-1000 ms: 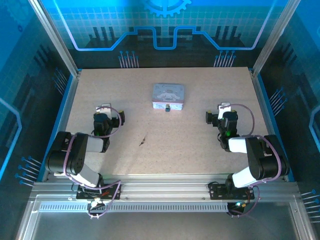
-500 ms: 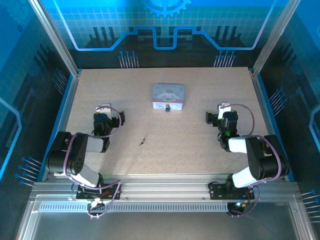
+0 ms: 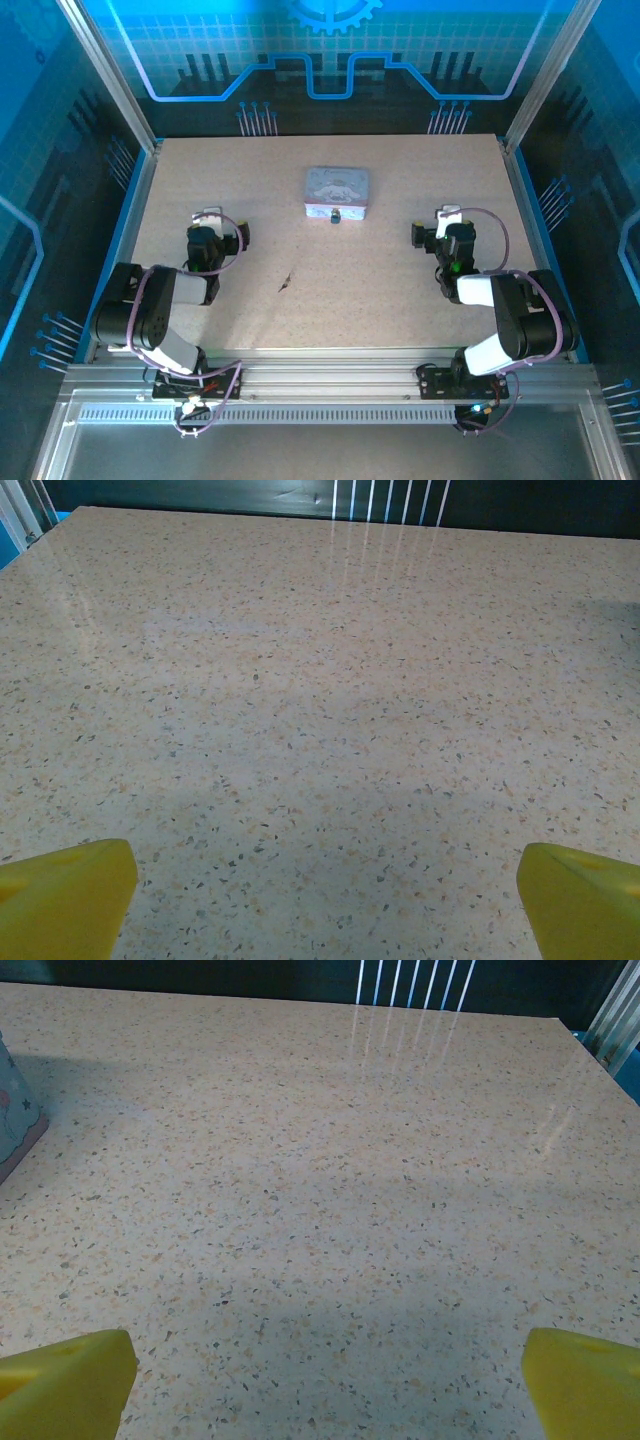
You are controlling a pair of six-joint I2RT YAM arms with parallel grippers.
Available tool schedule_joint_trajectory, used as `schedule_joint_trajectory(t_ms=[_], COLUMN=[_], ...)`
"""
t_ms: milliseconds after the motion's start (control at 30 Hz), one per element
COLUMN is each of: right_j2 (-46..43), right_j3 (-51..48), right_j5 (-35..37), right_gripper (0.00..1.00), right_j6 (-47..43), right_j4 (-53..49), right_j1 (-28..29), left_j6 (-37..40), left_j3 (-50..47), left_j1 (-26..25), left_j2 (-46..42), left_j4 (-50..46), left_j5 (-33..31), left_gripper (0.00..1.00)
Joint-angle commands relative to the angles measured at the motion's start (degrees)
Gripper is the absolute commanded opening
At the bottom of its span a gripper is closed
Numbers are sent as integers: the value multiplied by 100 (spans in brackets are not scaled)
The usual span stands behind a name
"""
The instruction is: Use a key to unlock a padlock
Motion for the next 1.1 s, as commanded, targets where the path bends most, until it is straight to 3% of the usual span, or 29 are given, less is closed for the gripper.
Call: schedule_joint_trajectory(t_ms=[0, 500, 600, 700, 867, 967, 1067], right_j2=[57, 51, 26, -284, -790, -906, -1224], right_j3=[128, 116, 122, 376, 2399, 2777, 2637], right_j5=[35, 28, 26, -91, -205, -324, -461], right_gripper=[100, 100, 100, 100, 100, 100, 99], right_j6=[-48, -54, -61, -152, 834, 1126, 1323], right_j4=[1, 9, 3, -673, -4985, -5851, -6012], right_j1=[46, 47, 47, 83, 120, 322, 715], left_j6=[65, 52, 3, -210, -953, -1551, -2245], left_j3=[69, 18, -116, 55, 671, 1009, 1266], left_j1=[44, 44, 44, 44, 44, 44, 44], left_j2=[-33, -52, -439, -1382, -2598, -3218, -3591], left_j4=[113, 179, 138, -1165, -3647, -5036, -6175], left_j5=[91, 36, -75, -181, 23, 387, 1015], left_gripper=[99, 99, 99, 99, 98, 89, 75])
